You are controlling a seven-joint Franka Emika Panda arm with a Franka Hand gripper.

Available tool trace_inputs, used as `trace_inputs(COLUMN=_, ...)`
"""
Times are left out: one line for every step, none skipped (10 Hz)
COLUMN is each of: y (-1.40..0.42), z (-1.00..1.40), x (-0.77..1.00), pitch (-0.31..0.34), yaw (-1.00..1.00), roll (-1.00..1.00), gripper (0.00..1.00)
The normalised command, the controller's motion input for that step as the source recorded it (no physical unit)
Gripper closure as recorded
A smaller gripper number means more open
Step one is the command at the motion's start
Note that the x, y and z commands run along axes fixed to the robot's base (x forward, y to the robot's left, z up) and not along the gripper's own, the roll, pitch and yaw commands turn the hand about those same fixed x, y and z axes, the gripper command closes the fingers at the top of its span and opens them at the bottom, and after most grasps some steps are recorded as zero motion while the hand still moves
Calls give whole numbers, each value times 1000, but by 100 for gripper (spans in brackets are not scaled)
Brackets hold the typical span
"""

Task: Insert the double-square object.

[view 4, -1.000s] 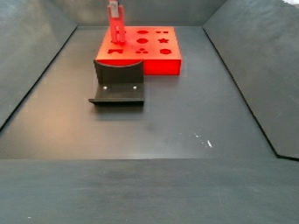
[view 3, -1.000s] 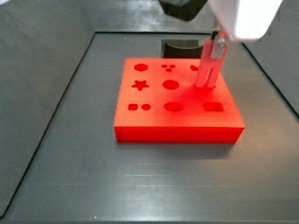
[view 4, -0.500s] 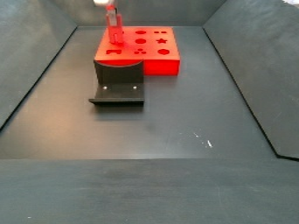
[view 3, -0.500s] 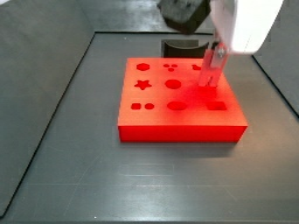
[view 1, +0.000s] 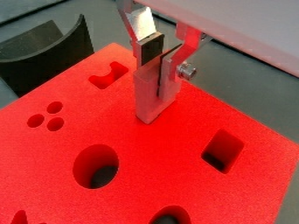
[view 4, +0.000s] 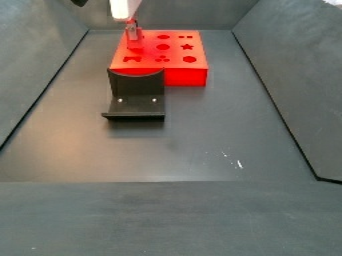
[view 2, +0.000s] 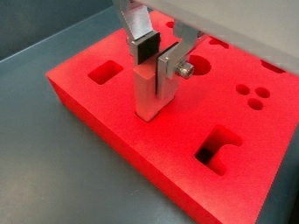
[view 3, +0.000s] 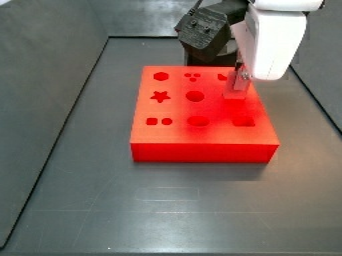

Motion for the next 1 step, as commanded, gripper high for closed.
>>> trace_inputs(y=0, z=0, x=0, pitch=0, yaw=0, roll=17, gripper=100)
